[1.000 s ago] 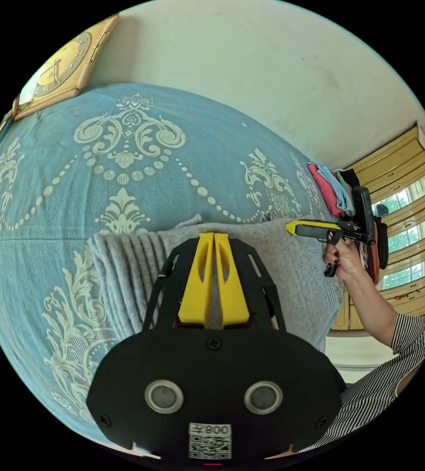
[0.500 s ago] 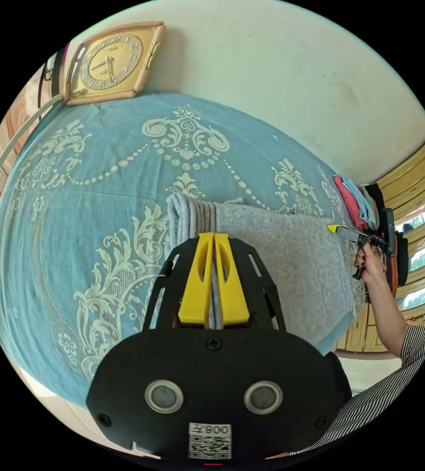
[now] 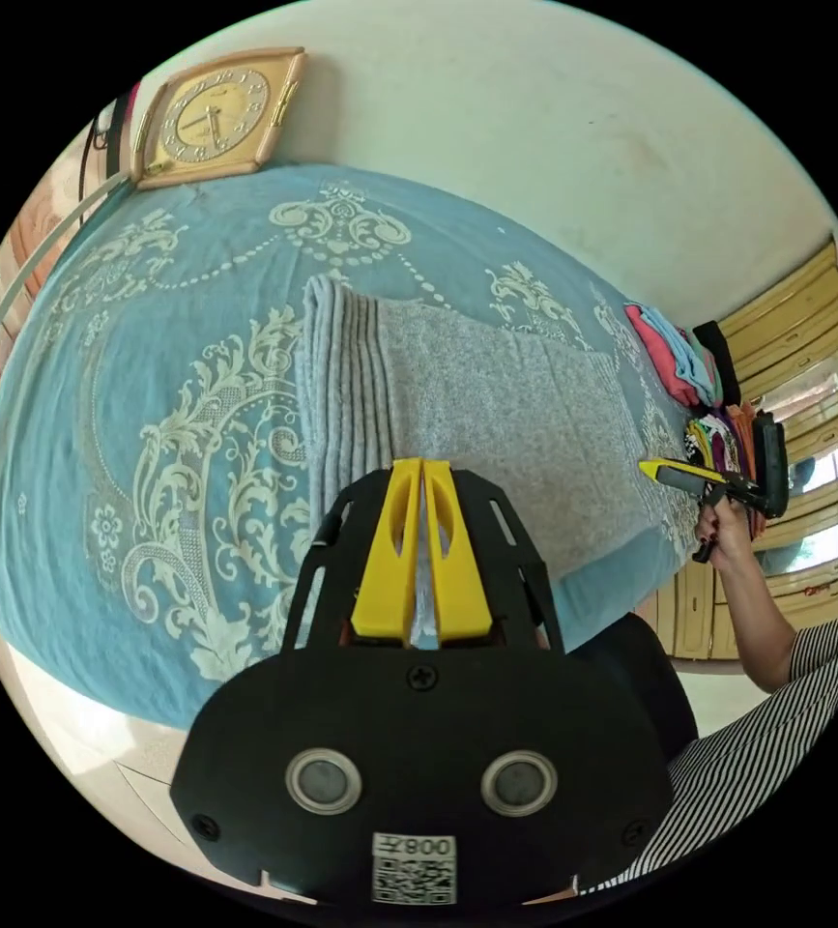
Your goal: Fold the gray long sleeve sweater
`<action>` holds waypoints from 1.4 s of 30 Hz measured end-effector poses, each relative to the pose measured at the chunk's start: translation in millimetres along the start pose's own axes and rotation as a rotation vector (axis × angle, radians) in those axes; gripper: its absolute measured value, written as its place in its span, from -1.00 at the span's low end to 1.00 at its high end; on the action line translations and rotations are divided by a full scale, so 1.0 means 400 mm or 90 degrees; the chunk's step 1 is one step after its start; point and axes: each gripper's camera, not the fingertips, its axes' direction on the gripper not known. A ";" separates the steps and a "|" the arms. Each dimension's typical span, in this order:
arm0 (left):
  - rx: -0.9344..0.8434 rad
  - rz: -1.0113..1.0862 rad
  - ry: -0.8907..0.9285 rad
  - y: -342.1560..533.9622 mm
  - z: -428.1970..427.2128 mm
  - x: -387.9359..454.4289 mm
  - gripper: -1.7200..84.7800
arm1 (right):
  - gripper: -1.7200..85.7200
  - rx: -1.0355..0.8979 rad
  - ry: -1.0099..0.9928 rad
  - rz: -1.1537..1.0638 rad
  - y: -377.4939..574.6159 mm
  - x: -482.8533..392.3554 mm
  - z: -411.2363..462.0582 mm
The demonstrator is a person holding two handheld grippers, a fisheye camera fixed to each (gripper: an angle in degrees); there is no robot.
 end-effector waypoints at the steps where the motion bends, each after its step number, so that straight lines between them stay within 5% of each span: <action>1: 0.012 0.005 0.003 0.026 -0.047 -0.001 -0.95 | -0.96 0.029 0.005 -0.012 0.008 -0.028 -0.037; 5: 0.029 -0.036 0.007 0.135 -0.128 -0.050 -0.95 | -0.96 0.062 0.015 -0.014 0.064 -0.086 -0.065; 8: -0.027 -0.104 0.047 0.208 -0.112 -0.130 -0.95 | -0.96 -0.042 0.017 0.003 0.081 -0.074 0.074; 16: 0.060 -0.179 0.039 0.337 -0.304 -0.254 -0.91 | -0.96 0.041 0.012 -0.049 0.037 -0.239 0.006; 20: 0.104 -0.320 0.180 0.420 -0.303 -0.363 -0.82 | -0.95 -0.086 0.046 -0.097 -0.008 -0.316 0.168; 25: 0.175 -0.442 0.235 0.536 -0.367 -0.424 -0.71 | -0.92 -0.018 0.028 -0.088 -0.037 -0.382 0.121; 33: 0.151 -0.394 0.294 0.476 -0.377 -0.389 -0.71 | -0.72 -0.004 -0.129 -0.155 -0.266 -0.594 0.206; 42: 0.145 -0.273 0.211 0.385 -0.482 -0.234 -0.77 | -0.67 -0.106 -0.048 -0.181 -0.516 -0.866 0.459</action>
